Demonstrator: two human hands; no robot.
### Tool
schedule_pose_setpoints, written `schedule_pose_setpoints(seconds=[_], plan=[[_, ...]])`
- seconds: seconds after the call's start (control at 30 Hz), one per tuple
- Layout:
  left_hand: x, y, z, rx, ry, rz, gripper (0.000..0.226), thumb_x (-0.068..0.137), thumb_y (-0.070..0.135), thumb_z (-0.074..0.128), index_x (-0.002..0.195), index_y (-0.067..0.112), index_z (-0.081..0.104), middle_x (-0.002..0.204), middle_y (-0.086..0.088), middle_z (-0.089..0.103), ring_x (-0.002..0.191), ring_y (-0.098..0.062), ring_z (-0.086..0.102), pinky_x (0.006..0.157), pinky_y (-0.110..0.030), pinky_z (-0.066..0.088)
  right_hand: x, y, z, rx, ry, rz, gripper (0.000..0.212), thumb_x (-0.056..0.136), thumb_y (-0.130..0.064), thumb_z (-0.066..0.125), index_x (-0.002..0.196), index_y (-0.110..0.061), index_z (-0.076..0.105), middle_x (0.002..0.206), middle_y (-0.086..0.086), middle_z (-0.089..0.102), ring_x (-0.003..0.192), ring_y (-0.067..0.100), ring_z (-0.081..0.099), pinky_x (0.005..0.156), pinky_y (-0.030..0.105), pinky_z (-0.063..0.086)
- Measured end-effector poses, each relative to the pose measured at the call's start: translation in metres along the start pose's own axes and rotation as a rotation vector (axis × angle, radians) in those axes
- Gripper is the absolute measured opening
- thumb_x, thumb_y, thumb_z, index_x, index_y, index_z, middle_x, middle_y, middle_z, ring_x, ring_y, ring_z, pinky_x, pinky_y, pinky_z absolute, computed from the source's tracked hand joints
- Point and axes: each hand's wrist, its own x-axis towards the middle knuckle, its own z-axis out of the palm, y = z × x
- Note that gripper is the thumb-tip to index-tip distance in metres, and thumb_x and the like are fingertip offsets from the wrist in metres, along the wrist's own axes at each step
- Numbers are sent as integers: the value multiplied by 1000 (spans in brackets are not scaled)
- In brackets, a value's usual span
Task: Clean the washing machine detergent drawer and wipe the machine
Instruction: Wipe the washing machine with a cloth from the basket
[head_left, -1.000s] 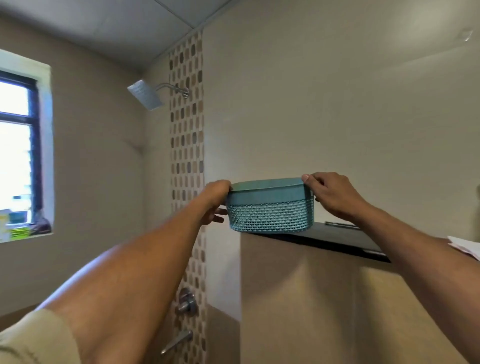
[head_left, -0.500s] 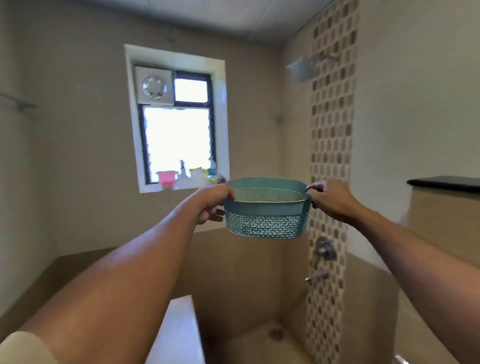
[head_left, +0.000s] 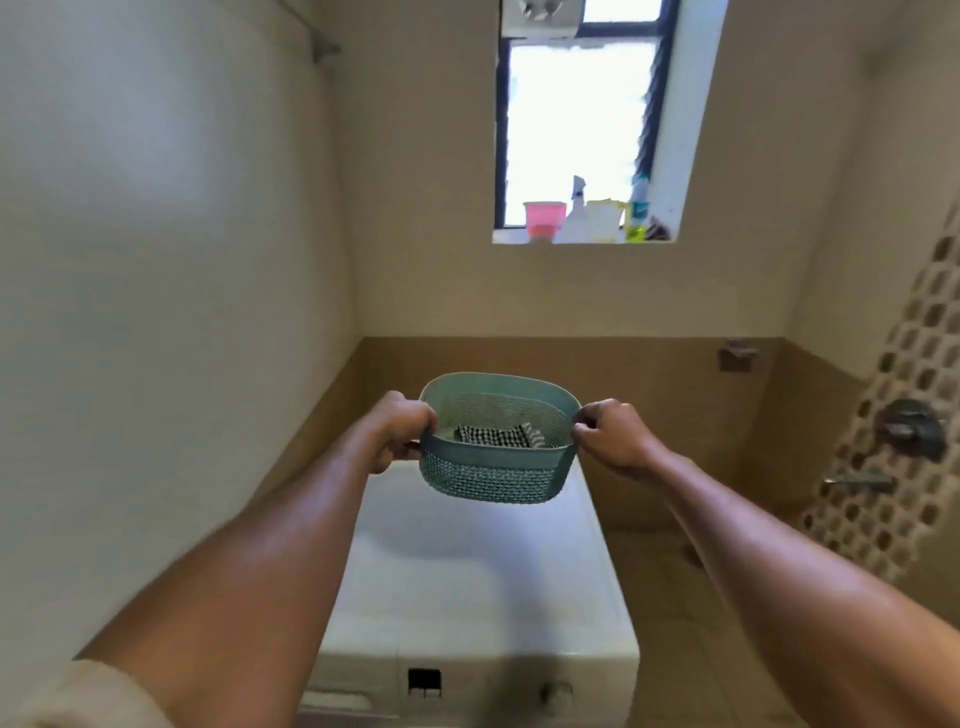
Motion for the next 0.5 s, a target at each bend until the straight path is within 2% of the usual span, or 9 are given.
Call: schedule_pose_setpoints(seconds=[0.07,0.17,0.23,0.3,0.37,0.43,0.5], plan=[[16,-33,0,-26,20,-59,33,83,-3,59,115,-1,58,118,-19,64,104,-32,67,85,-45,62,7,8,41,26,-52,21,24,89,-12,54,94,-5,77,85,8,72,78,21,65,67,30,49],[34,-75,13,-57,12,-130,15,87,-9,55,96,2,60,113,-19,65,107,-33,66,92,-47,59,10,30,90,16,-104,79,21,88,-11,53,84,-4,73,81,13,70,71,23,58,56,32,39],[54,-100,28,-51,-7,-176,12,90,-9,55,96,0,60,111,-20,65,106,-33,66,92,-48,59,18,50,116,-2,-118,119,18,86,-10,53,71,-12,64,76,11,65,70,25,55,54,33,34],[72,-122,43,-47,-28,-203,13,90,-9,54,98,1,58,110,-21,64,105,-34,65,92,-52,59,27,69,136,-8,-127,157,23,85,-8,54,64,-18,56,72,8,59,69,24,52,49,25,33],[92,-139,56,-39,-35,-216,14,87,-4,59,100,0,58,107,-19,64,99,-32,64,90,-53,58,40,87,153,-7,-143,190,16,84,-8,54,72,-13,63,73,7,60,68,23,53,45,16,31],[110,-155,66,-26,-44,-219,22,80,6,65,100,1,58,103,-18,64,95,-31,64,88,-53,57,51,100,167,-8,-163,208,15,84,-10,54,83,-6,68,74,7,63,68,23,57,45,19,31],[129,-170,73,-15,-36,-240,30,72,13,66,101,5,59,104,-16,64,99,-32,65,90,-54,58,60,111,180,-5,-186,209,16,84,-11,54,85,-7,69,72,6,64,66,22,58,45,20,32]])
